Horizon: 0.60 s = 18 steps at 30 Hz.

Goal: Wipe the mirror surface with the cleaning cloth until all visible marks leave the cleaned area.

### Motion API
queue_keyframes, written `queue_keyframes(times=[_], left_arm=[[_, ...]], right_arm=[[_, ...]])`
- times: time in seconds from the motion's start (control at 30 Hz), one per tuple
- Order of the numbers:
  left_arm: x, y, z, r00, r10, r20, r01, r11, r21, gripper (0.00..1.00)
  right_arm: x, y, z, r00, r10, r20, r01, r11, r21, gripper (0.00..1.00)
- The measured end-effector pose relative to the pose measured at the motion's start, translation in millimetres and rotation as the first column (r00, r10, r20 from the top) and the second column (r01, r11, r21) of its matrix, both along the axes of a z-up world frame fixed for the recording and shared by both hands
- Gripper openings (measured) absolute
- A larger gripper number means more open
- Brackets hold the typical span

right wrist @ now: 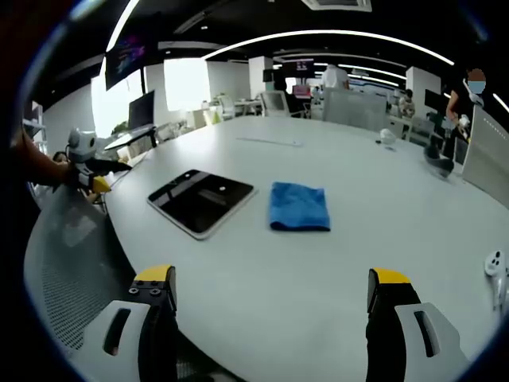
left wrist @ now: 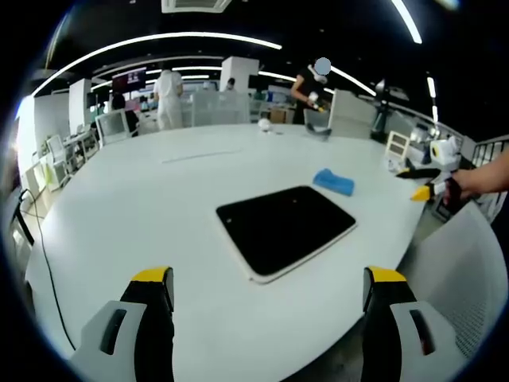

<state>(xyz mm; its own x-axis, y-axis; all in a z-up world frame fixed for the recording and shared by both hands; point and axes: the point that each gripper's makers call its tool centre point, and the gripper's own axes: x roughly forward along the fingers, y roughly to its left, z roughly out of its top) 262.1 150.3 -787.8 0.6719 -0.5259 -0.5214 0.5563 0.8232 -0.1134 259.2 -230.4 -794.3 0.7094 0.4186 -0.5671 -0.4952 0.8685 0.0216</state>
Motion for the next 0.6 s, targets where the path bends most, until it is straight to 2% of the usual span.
queue_keyframes(times=[0.6], left_arm=[[0.4,0.1,0.3,1.0,0.002,-0.001,-0.002,1.0,0.006,1.0]], right_arm=[[1.6,-3.7,-0.3,1.0,-0.017,0.001,0.017,1.0,0.013,1.0]])
